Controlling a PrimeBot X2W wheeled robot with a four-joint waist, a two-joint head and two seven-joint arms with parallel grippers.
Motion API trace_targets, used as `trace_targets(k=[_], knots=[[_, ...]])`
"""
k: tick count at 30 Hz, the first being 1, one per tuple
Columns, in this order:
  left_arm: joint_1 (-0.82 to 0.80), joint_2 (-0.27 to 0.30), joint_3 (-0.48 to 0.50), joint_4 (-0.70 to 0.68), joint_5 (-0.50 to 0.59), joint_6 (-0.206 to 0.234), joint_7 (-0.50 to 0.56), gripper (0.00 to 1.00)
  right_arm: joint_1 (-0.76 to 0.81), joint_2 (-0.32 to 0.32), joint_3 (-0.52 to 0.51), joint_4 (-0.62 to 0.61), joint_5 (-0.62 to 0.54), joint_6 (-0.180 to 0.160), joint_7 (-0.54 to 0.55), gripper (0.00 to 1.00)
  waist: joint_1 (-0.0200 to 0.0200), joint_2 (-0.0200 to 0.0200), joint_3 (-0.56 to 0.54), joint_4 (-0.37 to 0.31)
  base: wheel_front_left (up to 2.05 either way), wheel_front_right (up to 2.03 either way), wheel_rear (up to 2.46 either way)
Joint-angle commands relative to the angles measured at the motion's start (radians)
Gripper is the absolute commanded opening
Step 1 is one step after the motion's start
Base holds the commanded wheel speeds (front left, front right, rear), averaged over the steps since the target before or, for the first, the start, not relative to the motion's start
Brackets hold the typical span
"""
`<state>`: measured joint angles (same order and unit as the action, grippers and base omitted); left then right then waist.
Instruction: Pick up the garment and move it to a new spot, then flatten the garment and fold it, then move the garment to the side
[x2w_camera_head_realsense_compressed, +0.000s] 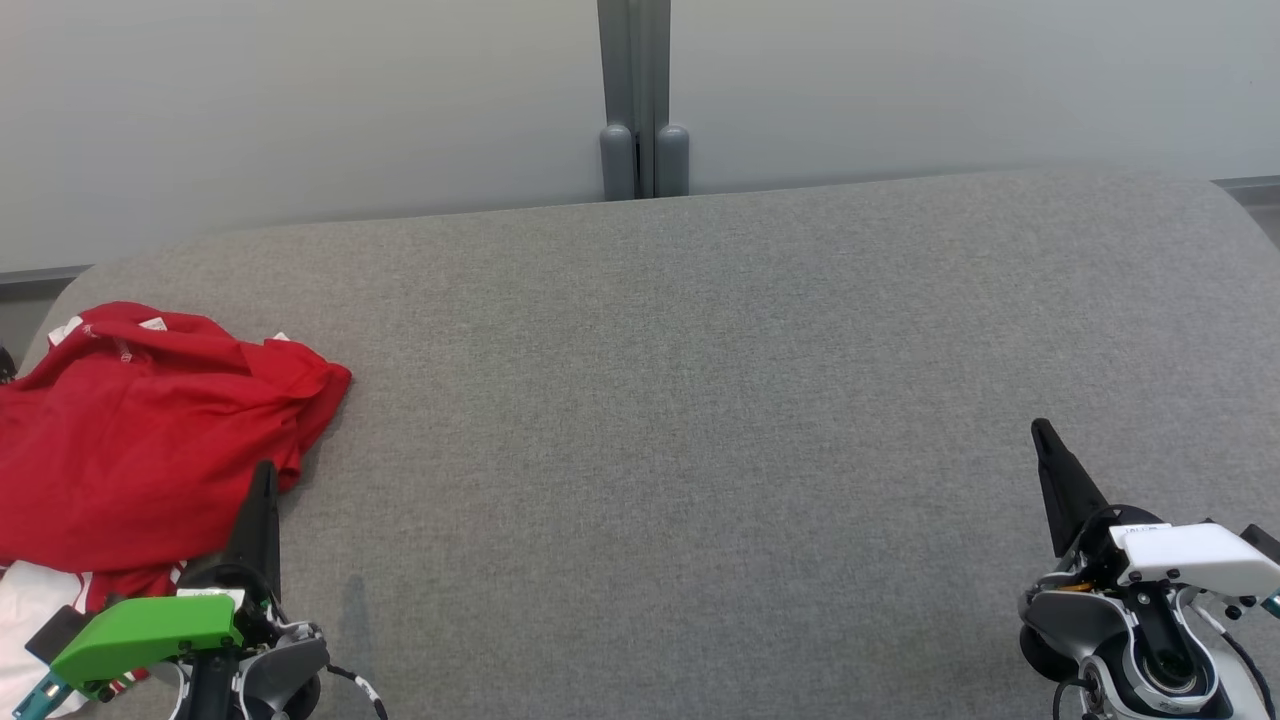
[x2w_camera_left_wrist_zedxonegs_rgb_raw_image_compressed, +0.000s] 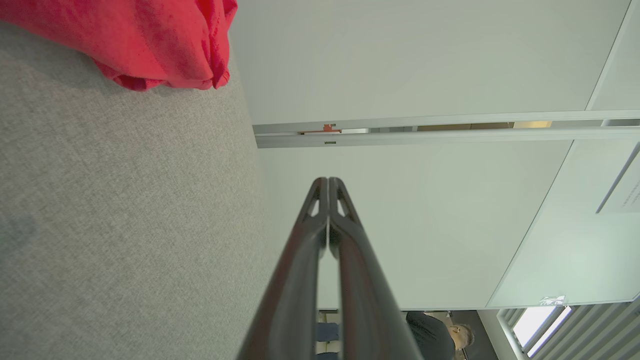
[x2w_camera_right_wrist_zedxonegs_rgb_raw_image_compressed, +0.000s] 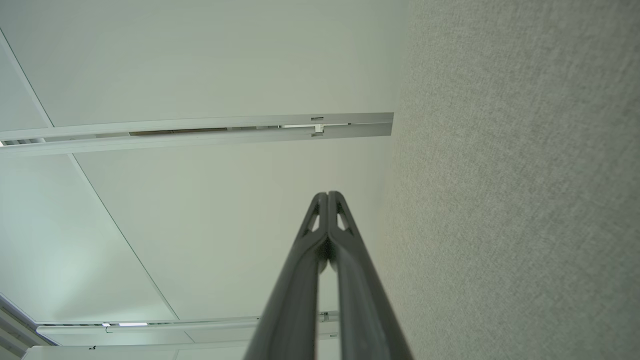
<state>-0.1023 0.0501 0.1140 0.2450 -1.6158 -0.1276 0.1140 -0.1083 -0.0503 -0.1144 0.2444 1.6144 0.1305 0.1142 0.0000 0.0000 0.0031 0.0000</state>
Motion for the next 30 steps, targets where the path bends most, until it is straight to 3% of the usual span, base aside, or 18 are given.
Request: trace_targets(k=[1, 20, 21, 30], knots=[[-0.012, 0.001, 0.001, 0.001, 0.006, -0.007, 0.002, 0.0, 0.002, -0.001, 0.0, 0.002, -0.003, 0.001, 0.001, 0.0, 0.0, 0.0, 0.0, 0.0, 0.0, 0.0, 0.0], [-0.012, 0.001, 0.001, 0.001, 0.006, -0.007, 0.002, 0.0, 0.002, -0.001, 0.0, 0.002, -0.003, 0.0, 0.001, 0.0, 0.0, 0.0, 0.0, 0.0, 0.0, 0.0, 0.0], [0.001, 0.0, 0.0, 0.002, 0.0, 0.0, -0.001, 1.0, 0.001, 0.001, 0.0, 0.003, 0.0, 0.0, -0.001, 1.0, 0.0, 0.0, 0.0, 0.0, 0.0, 0.0, 0.0], [0.023, -0.005, -0.017, 0.003, 0.014, 0.001, -0.034, 1.0, 0.016, 0.006, 0.015, 0.002, -0.025, 0.0, -0.034, 1.0, 0.0, 0.0, 0.001, -0.001, 0.0, 0.0, 0.0]])
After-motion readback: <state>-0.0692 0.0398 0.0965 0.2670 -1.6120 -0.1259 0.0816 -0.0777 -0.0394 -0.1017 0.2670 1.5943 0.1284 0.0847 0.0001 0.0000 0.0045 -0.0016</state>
